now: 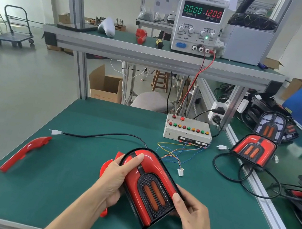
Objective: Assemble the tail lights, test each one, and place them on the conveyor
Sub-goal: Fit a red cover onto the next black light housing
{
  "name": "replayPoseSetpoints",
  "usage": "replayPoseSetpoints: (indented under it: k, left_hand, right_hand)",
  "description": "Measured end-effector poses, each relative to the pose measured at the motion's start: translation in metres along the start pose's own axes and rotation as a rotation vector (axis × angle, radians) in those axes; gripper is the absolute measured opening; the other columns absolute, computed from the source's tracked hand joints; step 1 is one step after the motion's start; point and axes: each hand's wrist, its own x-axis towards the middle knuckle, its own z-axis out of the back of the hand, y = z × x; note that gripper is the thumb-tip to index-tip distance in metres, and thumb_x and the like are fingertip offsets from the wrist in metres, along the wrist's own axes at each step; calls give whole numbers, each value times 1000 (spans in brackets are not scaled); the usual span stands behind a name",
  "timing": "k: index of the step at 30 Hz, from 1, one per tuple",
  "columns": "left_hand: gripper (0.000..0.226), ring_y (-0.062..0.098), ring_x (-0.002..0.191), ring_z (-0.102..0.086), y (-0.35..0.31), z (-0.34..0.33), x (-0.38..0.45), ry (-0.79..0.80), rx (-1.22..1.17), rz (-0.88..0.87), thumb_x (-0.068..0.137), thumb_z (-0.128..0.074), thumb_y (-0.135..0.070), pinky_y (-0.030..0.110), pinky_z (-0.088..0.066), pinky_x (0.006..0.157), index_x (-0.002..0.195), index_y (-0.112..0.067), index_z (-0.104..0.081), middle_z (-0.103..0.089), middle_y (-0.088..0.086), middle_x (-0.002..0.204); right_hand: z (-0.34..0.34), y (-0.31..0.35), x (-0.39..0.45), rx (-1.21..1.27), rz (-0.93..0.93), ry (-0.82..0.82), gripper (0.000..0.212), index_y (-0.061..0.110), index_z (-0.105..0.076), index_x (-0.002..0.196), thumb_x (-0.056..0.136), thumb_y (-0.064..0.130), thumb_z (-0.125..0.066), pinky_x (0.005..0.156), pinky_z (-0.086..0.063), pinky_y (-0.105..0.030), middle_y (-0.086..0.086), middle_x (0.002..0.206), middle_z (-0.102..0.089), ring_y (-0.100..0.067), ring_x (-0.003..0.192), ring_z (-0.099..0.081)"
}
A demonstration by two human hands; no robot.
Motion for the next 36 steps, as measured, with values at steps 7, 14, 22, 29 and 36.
replayPoseSetpoints:
  k: [7, 14, 22, 29, 36]
  left_hand:
    - [69, 29, 87, -74, -2, 0, -1, 23, 21, -2, 60, -90, -42, 42, -61, 78, 117, -10, -70, -76, 18, 106]
    - [66, 30, 90, -73, -12, 0, 2, 42, 58, 104, 64, -84, -54, 51, -57, 95, 110, -8, -75, -76, 19, 106]
    - [56, 31, 82, -75, -11, -1, 2, 24, 11, 114, 65, -85, -43, 43, -62, 80, 101, -1, -77, -75, 24, 103]
    - [51, 29, 76, -74, -16, -3, 1, 40, 3, 140, 69, -82, -38, 38, -62, 71, 103, 0, -75, -76, 21, 98]
    - [48, 29, 77, -75, -19, -6, -2, 49, -9, 171, 67, -83, -35, 37, -62, 68, 101, -1, -76, -76, 22, 99]
  right_hand:
    - [0, 3, 0, 11, 33, 32, 30, 36, -76, 119, 91, 27, -68, 92, -49, -10, 3, 119, -76, -9, 116, -69]
    - [0, -3, 2, -18, 49, 34, 28, 42, -74, 118, 92, 33, -73, 93, -48, -10, 6, 119, -76, -8, 117, -68]
    - [2, -6, 3, -27, 45, 34, 33, 40, -73, 121, 88, 45, -74, 95, -47, -11, 6, 121, -75, -9, 119, -67]
    - [-1, -4, 4, 28, 57, 23, 32, 39, -76, 117, 88, 28, -68, 93, -48, -11, 3, 119, -76, -9, 116, -68]
    - [-1, -3, 4, 51, 43, 12, 32, 35, -76, 117, 88, 27, -68, 93, -49, -12, 1, 118, -76, -12, 116, -69]
